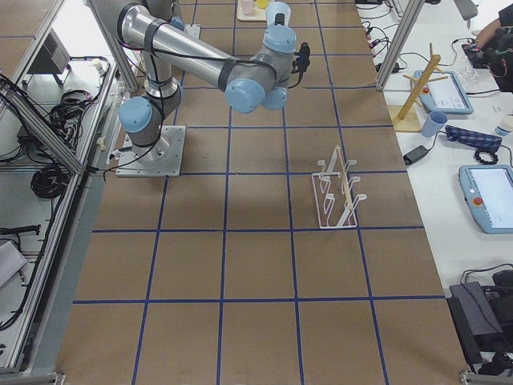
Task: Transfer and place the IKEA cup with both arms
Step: 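Carry the cup toward the table center while the left gripper rises to meet it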
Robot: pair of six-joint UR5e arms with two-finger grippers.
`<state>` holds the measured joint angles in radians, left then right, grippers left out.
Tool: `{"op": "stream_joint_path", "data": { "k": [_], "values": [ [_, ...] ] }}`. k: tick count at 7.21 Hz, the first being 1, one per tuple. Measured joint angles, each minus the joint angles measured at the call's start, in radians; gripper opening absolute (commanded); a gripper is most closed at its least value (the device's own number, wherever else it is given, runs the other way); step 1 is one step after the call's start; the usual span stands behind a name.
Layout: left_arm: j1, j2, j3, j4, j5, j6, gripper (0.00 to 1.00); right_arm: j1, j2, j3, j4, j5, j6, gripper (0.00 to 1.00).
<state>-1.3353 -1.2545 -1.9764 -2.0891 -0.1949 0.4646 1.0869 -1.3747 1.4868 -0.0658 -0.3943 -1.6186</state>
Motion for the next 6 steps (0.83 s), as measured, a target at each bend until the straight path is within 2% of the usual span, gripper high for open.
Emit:
{"op": "stream_joint_path", "data": {
  "k": [2,3,4,6],
  "values": [
    [0.0,0.003,0.084,-0.305,0.009,0.036,0.78,0.046,-0.004,-0.007,0.003,0.045,-0.009,0.07],
    [-0.001,0.003,0.091,-0.393,0.009,0.053,0.77,0.052,-0.007,-0.009,0.002,0.051,-0.01,0.07],
    [-0.001,0.011,0.085,-0.428,0.008,0.06,0.81,0.053,-0.009,-0.009,0.0,0.052,-0.01,0.07],
    [-0.001,0.021,0.065,-0.421,0.007,0.099,1.0,0.055,-0.011,-0.009,-0.003,0.055,-0.011,0.08]
  ]
}}
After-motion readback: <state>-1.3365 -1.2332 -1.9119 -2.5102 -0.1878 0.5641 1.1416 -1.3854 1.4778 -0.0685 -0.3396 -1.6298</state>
